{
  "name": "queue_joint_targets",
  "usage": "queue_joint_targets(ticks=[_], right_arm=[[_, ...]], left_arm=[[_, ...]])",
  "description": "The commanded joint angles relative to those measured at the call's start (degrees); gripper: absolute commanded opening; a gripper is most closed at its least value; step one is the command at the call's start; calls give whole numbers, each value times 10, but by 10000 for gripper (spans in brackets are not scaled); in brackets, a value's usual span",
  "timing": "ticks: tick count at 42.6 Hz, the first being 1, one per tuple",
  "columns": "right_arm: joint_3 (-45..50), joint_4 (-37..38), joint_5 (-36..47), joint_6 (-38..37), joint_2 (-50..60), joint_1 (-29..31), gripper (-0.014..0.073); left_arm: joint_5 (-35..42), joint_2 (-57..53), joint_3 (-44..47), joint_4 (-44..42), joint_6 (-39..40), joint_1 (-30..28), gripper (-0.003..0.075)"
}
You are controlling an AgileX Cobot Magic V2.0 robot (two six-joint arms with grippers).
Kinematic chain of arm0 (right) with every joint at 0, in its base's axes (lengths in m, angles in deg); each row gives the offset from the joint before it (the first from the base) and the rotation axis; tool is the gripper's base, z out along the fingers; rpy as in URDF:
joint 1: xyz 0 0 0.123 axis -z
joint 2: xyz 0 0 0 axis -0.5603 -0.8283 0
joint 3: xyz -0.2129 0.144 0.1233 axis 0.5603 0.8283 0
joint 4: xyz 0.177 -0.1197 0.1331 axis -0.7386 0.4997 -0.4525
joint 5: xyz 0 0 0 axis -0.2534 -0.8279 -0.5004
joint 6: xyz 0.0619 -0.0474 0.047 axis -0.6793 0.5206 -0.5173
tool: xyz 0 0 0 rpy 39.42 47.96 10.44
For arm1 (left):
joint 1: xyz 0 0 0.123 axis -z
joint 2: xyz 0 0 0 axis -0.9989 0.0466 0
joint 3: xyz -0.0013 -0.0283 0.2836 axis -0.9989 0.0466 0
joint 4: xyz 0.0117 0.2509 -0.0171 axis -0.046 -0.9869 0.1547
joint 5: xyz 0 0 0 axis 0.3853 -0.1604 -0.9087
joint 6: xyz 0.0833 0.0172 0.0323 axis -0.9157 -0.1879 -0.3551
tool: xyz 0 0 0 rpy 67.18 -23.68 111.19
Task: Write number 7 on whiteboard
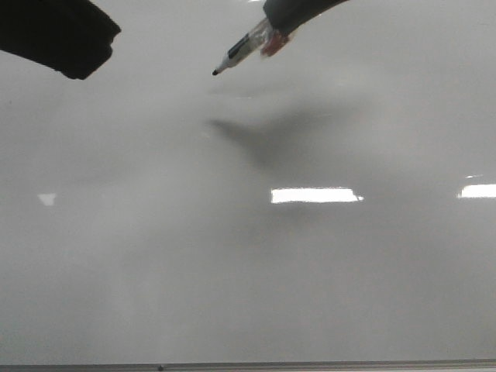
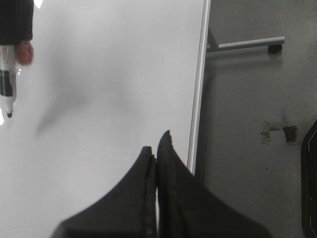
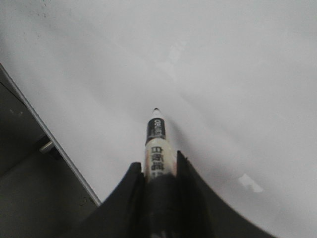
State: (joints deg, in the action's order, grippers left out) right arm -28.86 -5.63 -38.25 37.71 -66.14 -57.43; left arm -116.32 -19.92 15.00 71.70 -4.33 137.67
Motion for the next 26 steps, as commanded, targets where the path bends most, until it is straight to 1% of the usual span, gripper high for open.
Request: queue_joint_targets(ticks=[1, 17, 26], right_arm=[[-30, -21, 35, 2, -5, -1, -67], [-32, -21, 72, 2, -28, -1, -66], [-31, -16, 75, 2, -28, 4, -59]], left_arm=[[35, -8, -21, 9, 1, 5, -20], [36, -8, -21, 9, 1, 5, -20], [36, -8, -21, 9, 1, 5, -20]])
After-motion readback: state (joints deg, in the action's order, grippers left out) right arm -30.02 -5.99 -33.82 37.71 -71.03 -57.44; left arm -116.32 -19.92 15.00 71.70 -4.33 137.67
